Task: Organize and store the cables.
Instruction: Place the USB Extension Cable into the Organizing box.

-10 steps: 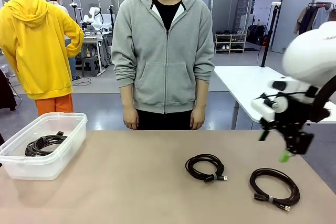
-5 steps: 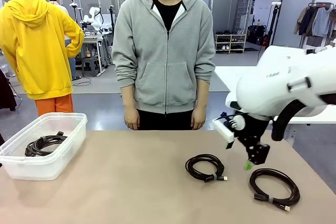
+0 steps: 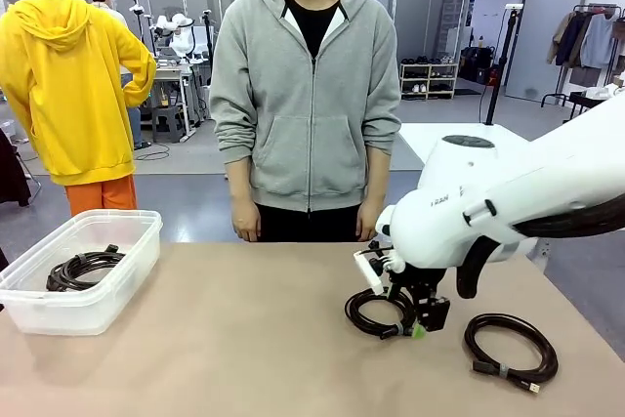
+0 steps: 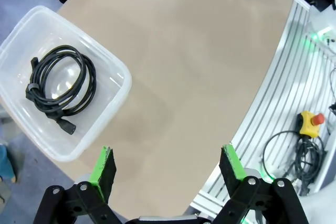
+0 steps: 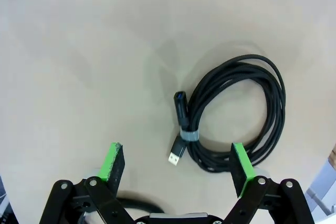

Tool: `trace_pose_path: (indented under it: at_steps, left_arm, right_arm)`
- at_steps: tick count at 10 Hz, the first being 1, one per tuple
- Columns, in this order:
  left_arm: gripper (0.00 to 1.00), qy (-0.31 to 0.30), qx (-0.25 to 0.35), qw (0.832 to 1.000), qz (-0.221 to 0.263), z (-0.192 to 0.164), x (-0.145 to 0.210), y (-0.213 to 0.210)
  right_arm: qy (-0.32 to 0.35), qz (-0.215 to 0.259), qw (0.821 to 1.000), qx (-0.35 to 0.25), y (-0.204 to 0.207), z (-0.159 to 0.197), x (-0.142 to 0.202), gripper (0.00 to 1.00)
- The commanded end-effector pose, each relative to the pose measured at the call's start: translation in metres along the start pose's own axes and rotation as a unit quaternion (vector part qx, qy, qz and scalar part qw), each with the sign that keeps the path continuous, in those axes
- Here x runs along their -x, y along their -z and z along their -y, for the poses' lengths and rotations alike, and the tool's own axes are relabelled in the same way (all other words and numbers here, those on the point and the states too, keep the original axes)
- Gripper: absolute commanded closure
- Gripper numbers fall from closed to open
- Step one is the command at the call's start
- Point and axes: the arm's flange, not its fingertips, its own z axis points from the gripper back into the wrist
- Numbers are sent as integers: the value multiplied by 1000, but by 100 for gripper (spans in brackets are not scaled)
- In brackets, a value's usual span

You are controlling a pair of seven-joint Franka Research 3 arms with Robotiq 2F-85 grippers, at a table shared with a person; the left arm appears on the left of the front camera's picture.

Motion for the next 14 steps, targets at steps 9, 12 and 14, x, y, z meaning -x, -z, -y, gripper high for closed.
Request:
trace_pose_path:
  at_steps: [9,12,14]
  left_arm:
    - [0,-4,-2,1000,-1,-4,-3,-2]
    - [0,-4,-2,1000,-1,-4,-3,-2]
    - [0,-4,-2,1000,-1,-4,-3,-2]
  right_arm:
    - [55,-33,998,-25,44,29,10,100]
    - [56,-27,998,-19,36,24,6,97]
    - [49,-21,998,-19,32,21,-1,100]
